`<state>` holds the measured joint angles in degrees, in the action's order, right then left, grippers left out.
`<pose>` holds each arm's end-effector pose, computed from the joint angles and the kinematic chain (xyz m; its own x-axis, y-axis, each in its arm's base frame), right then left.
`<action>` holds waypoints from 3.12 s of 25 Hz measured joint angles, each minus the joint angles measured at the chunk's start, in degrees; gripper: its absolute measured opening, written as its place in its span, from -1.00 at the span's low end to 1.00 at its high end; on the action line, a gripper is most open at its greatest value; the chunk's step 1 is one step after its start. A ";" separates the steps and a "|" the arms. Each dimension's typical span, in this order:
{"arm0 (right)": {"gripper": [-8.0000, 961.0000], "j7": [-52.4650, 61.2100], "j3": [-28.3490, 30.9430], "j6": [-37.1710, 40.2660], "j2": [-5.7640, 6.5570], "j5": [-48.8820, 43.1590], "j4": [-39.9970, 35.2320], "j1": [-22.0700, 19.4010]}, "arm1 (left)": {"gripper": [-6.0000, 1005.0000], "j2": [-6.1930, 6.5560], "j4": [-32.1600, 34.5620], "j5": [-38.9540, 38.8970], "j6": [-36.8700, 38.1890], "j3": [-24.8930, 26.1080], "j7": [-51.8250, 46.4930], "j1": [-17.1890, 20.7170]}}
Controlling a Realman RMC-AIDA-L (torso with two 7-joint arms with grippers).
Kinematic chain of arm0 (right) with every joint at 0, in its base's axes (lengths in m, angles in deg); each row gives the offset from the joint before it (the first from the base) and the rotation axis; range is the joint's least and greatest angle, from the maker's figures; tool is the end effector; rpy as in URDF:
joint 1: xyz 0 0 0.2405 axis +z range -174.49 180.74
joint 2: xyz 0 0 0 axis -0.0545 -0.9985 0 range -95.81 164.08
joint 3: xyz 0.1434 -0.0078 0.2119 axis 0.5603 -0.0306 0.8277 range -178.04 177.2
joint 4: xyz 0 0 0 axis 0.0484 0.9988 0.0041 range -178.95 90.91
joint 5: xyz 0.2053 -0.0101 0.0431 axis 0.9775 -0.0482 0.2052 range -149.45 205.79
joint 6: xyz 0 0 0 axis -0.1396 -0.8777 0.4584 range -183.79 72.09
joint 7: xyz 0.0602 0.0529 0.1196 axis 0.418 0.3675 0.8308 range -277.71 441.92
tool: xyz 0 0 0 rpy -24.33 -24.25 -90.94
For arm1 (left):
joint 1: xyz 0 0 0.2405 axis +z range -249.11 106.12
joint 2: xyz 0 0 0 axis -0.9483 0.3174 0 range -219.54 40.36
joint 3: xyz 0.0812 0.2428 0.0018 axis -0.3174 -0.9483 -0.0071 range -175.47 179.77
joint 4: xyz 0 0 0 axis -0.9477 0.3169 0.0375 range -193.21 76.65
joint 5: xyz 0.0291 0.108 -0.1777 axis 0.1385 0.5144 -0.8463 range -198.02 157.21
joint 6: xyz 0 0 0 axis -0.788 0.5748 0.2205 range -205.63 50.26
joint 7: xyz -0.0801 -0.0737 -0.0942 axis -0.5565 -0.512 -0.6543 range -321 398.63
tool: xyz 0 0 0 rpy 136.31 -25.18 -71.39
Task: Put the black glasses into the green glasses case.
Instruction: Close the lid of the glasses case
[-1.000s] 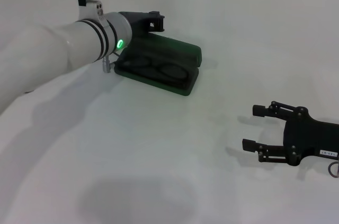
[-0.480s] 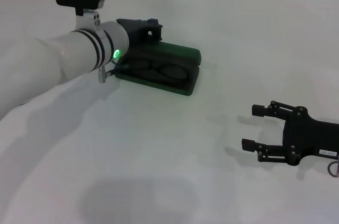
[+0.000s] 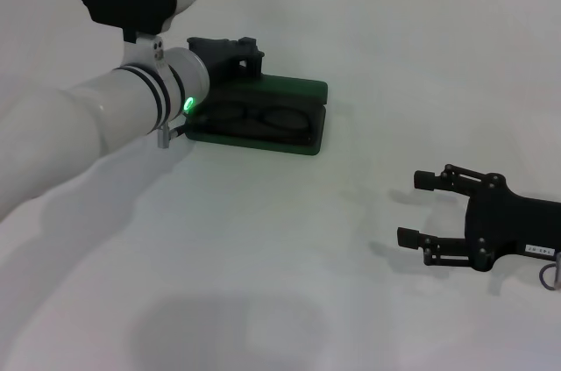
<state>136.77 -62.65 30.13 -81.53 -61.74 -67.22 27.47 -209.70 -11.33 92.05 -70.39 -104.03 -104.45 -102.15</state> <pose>0.2828 0.2859 -0.0360 0.8152 -0.1588 -0.5570 -0.3044 -0.9356 -0.1788 -0.2146 0.4043 -0.0863 0.6781 0.4977 0.5407 0.7309 -0.3802 -0.5667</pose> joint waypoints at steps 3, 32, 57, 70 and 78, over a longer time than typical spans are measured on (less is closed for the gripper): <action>0.75 0.00 0.00 -0.02 -0.02 0.00 0.00 0.08 | -0.82 0.00 0.09 0.01 -2.08 -1.75 0.11 0.36; 0.75 0.36 0.18 -1.89 -0.08 0.00 0.09 1.51 | -0.80 0.01 -0.02 0.38 -6.82 -5.66 0.19 2.57; 0.75 0.44 0.40 -2.07 -0.08 0.00 0.09 1.71 | -0.79 -0.12 -0.38 0.21 -10.91 -8.51 -0.35 4.09; 0.75 0.44 0.45 -2.04 -0.08 0.07 0.09 1.75 | -0.79 -0.14 -0.74 0.22 -13.00 -10.68 -0.36 4.62; 0.75 0.82 0.37 -1.94 -0.08 0.09 0.09 1.74 | -0.79 -0.10 -1.21 0.29 -13.81 -11.32 -1.82 4.80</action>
<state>137.59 -62.28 28.20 -81.61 -61.65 -67.13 29.21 -209.80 -12.54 92.34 -84.20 -115.35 -106.28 -97.35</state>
